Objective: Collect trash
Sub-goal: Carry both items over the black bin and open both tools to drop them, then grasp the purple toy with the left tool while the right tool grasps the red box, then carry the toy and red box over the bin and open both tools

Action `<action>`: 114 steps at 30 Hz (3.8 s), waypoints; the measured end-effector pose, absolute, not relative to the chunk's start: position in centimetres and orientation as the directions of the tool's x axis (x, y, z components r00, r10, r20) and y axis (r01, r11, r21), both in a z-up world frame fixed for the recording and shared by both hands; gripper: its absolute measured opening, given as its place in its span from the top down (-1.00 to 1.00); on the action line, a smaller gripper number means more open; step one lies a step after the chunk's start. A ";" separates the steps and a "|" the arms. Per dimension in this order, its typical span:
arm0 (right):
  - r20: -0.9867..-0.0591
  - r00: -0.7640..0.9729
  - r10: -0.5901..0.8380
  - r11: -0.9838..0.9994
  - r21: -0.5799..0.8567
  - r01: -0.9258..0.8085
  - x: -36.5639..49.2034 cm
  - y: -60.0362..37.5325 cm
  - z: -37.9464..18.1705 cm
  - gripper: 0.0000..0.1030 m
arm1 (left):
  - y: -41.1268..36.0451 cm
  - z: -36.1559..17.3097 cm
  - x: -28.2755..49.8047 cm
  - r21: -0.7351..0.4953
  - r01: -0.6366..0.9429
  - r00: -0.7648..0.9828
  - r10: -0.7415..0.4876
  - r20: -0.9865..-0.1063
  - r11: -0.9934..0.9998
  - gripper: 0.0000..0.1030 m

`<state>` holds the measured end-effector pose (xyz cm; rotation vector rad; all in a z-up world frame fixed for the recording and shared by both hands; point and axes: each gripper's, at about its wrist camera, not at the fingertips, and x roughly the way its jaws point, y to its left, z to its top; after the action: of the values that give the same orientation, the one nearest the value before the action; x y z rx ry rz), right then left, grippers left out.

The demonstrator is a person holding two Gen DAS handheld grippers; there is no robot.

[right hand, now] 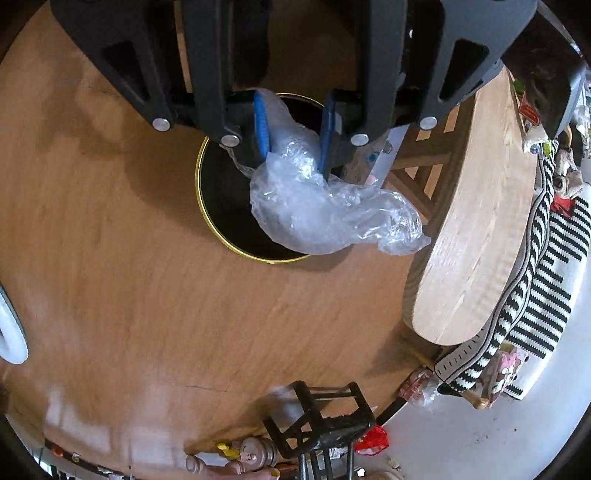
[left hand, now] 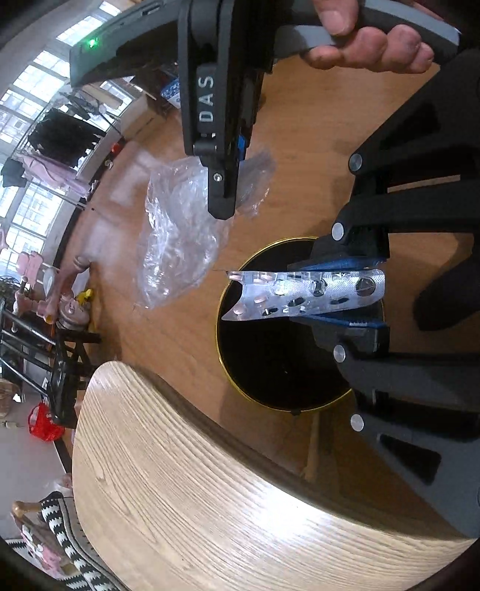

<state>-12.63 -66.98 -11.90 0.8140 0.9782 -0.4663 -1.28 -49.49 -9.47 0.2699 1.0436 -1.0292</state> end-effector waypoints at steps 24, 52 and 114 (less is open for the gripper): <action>-0.784 0.600 -0.156 0.797 0.259 0.546 -10.7 -59.9 -5.0 -0.69 | -39.8 -1.8 -1.3 -0.215 0.745 0.302 -0.606 -0.735 0.632 -0.83; -0.715 0.527 0.459 0.864 0.497 -0.079 6.1 -26.0 -2.3 -0.82 | 0.0 -2.3 5.7 -0.102 0.235 0.557 -0.220 -0.801 0.967 -0.87; -0.749 0.662 0.032 0.953 0.222 0.205 -3.4 -44.7 -0.5 0.57 | -18.6 0.7 5.3 -0.136 0.520 0.539 -0.447 -0.714 0.843 -0.10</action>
<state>-3.40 -44.74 -0.53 0.3009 0.8455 -0.0994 5.28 -18.58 0.74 0.0967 0.8198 -0.5758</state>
